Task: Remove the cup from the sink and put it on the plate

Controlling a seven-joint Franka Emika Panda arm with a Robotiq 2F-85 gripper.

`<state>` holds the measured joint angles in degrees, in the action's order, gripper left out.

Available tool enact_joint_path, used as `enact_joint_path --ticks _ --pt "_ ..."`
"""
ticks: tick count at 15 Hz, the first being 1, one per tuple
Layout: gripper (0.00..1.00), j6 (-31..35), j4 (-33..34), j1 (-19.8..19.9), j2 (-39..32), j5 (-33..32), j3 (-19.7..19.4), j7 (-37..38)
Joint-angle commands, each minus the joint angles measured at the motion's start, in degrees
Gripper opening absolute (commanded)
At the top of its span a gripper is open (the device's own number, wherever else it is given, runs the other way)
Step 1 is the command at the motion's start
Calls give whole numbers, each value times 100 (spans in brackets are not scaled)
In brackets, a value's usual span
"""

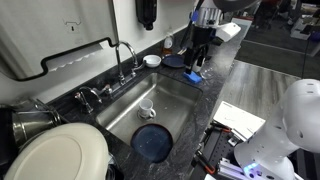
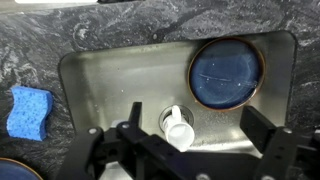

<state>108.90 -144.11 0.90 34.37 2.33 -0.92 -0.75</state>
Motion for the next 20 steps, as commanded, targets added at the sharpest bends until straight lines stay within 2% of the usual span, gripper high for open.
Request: enact_joint_path --ticks 1,6,7,9,11,12,13,14,16,20 --pt "100 1358 -1003 -94 340 242 -15 -19" --pt "100 3265 -1781 -501 -241 386 244 73" --pt "100 3588 -1579 -567 -675 345 343 152" --pt "100 4345 -1639 -586 -1132 207 555 392" --pt "100 4904 -1419 -442 -1778 -30 746 646" --pt "100 5009 -1271 -235 -2096 -331 918 908" --pt "100 4917 -1162 131 -2272 -822 1167 1454" --pt "100 4750 -1470 -404 -1642 -326 778 938" --pt "100 4842 -1319 -136 -2055 -727 950 1365" --pt "100 4853 -1215 -70 -2189 -756 970 1387"
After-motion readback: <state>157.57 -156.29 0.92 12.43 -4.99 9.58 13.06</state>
